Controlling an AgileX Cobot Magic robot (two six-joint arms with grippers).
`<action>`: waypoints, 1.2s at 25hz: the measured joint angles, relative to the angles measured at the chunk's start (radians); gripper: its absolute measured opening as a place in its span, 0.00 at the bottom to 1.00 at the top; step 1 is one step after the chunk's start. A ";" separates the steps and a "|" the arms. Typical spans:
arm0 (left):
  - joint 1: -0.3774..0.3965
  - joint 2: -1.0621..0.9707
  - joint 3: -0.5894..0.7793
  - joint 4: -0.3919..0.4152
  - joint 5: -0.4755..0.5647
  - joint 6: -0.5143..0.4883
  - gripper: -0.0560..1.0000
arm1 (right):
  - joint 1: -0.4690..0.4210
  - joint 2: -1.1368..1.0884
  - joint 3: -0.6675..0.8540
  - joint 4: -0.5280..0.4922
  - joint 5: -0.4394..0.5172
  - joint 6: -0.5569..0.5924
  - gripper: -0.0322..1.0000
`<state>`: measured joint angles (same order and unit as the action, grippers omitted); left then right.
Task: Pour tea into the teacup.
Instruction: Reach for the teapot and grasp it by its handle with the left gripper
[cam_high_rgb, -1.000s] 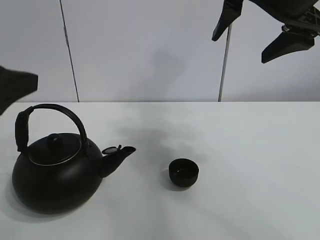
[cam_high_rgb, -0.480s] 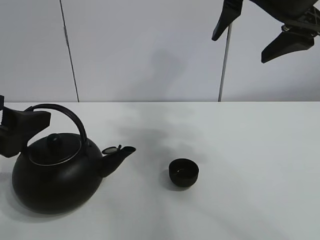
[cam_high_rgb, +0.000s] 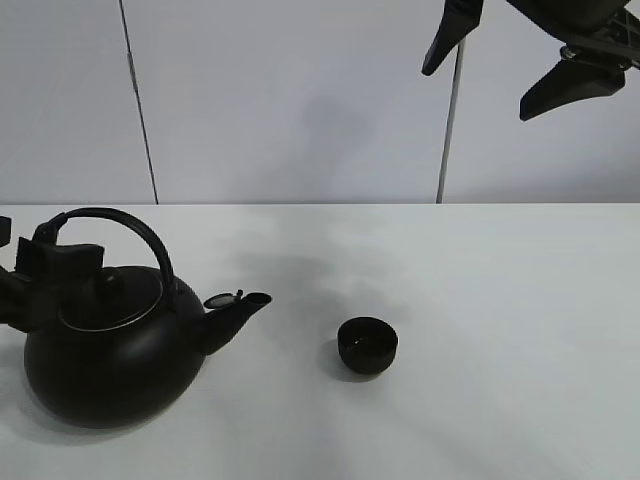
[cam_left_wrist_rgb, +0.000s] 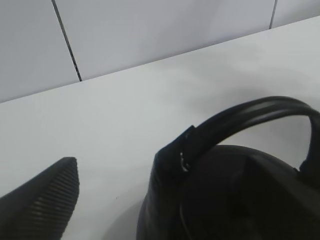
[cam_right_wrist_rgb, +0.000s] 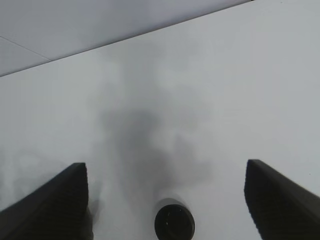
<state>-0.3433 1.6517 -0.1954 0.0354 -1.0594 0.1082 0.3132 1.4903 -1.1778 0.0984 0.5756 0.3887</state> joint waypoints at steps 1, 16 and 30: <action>0.000 0.006 0.000 -0.005 -0.012 0.000 0.65 | 0.000 0.000 0.000 0.000 0.000 0.000 0.60; 0.002 0.139 -0.007 -0.060 -0.119 -0.006 0.65 | 0.000 0.000 0.000 0.000 -0.026 0.000 0.60; 0.002 0.149 -0.056 -0.063 -0.095 -0.004 0.65 | 0.000 0.000 0.000 0.000 -0.027 0.000 0.60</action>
<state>-0.3414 1.8005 -0.2518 -0.0276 -1.1541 0.1041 0.3132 1.4903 -1.1778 0.0984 0.5489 0.3887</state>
